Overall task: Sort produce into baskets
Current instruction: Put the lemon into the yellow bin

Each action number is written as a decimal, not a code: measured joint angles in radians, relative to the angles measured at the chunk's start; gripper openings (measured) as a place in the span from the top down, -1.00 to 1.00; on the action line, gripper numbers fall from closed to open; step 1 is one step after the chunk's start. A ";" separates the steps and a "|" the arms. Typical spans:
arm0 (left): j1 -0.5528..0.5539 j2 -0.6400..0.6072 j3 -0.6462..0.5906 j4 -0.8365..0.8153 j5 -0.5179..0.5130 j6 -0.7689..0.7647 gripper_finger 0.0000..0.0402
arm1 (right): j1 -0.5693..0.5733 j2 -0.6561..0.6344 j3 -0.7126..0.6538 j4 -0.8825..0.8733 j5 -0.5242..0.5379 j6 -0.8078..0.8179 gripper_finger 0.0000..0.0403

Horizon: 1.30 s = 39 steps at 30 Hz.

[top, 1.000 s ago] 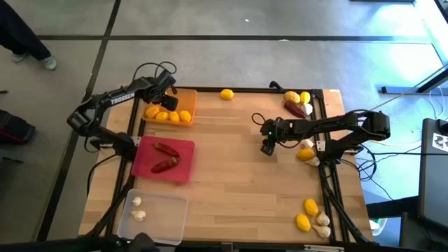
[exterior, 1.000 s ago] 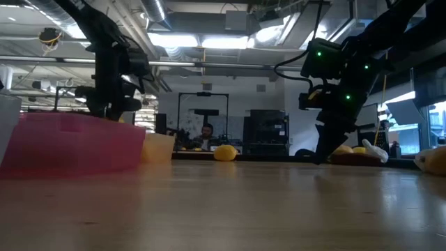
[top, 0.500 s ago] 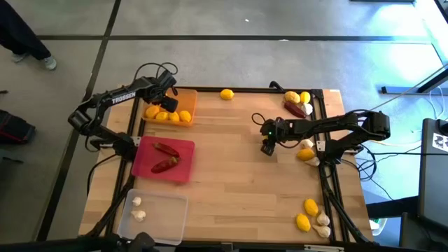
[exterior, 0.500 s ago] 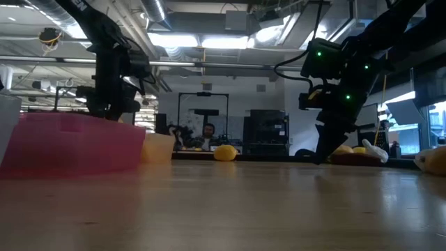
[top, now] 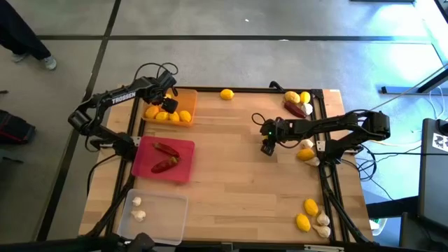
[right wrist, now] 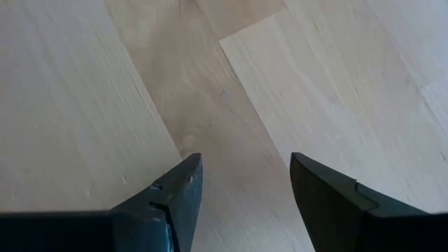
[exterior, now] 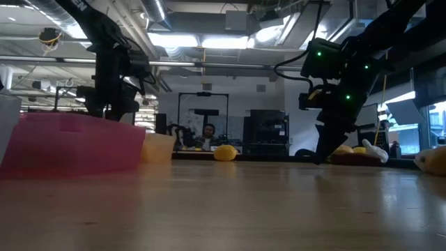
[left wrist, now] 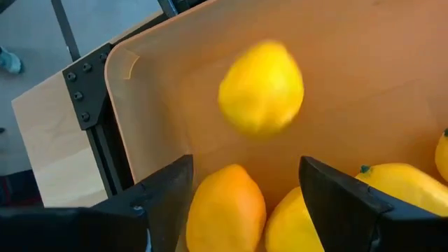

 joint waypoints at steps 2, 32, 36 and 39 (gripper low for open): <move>0.000 -0.009 0.000 -0.006 0.000 0.011 -0.28 | 0.000 0.000 0.000 0.000 0.000 0.000 -0.04; -0.520 -0.390 -0.136 0.345 0.009 0.005 -0.29 | -0.046 0.000 0.088 0.072 0.037 -0.028 -0.62; -0.598 -0.390 -0.203 0.482 0.010 -0.001 -0.29 | -0.104 0.000 0.116 0.077 0.022 -0.029 -0.70; -0.644 -0.390 -0.237 0.553 0.012 -0.001 -0.29 | -0.148 0.000 0.128 0.089 0.000 -0.049 -0.68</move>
